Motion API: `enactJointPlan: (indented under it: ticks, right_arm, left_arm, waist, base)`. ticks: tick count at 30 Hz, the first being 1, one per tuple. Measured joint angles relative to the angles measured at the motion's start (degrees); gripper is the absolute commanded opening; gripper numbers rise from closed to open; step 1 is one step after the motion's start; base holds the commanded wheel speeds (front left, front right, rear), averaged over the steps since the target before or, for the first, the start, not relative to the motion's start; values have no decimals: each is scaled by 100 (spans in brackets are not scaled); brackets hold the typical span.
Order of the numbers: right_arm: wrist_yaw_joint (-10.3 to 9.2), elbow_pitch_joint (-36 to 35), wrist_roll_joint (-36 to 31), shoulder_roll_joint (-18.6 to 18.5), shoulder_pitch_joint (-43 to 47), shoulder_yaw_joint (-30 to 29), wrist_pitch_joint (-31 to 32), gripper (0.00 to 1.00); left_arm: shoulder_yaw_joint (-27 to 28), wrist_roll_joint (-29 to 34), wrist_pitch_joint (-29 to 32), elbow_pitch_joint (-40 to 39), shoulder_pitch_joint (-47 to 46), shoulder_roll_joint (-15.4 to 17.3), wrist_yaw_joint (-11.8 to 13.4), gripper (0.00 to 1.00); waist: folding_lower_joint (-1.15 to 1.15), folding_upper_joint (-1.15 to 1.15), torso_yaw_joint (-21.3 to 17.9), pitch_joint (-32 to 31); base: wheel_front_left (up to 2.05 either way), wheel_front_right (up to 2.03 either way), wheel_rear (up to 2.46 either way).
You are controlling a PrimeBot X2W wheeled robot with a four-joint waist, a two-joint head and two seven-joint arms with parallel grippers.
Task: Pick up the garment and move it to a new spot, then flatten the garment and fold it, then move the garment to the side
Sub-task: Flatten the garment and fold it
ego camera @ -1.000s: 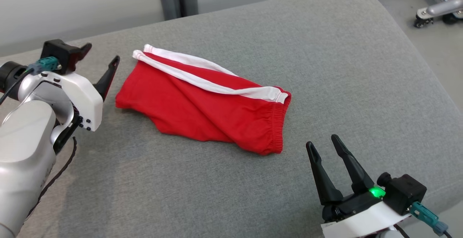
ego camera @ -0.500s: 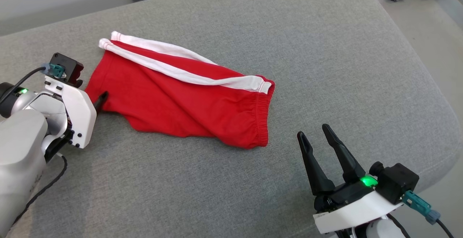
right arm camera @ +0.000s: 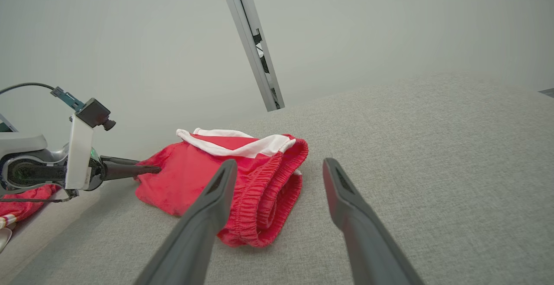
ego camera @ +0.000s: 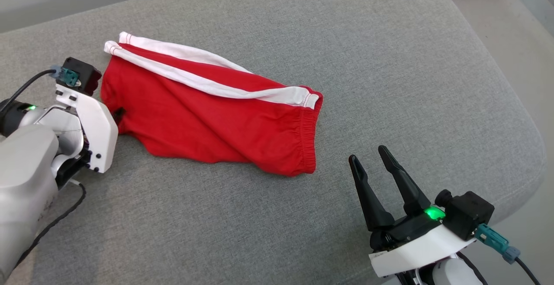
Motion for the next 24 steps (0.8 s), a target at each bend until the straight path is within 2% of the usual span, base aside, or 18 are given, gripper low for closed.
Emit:
enactJointPlan:
  ticks: [7, 16, 24]
  right_arm:
    - [0, 26, -1, 11, 40, -100, 0, 100]
    - [0, 145, -36, -5, 405, -405, 0, 100]
    - [0, 212, -97, -15, 904, -777, 0, 100]
  left_arm:
    - [-75, -238, -531, 12, 1, -174, 1, 0]
    - [-188, -514, -1024, -288, 392, -343, 1, 0]
    - [-189, -836, -1569, -463, 1289, -536, 7, 0]
  waist:
    - [0, 0, 183, -201]
    - [0, 0, 634, -758]
    - [0, 0, 1320, -1391]
  base:
    - [0, 0, 0]
    - [0, 0, 0]
    - [0, 0, 0]
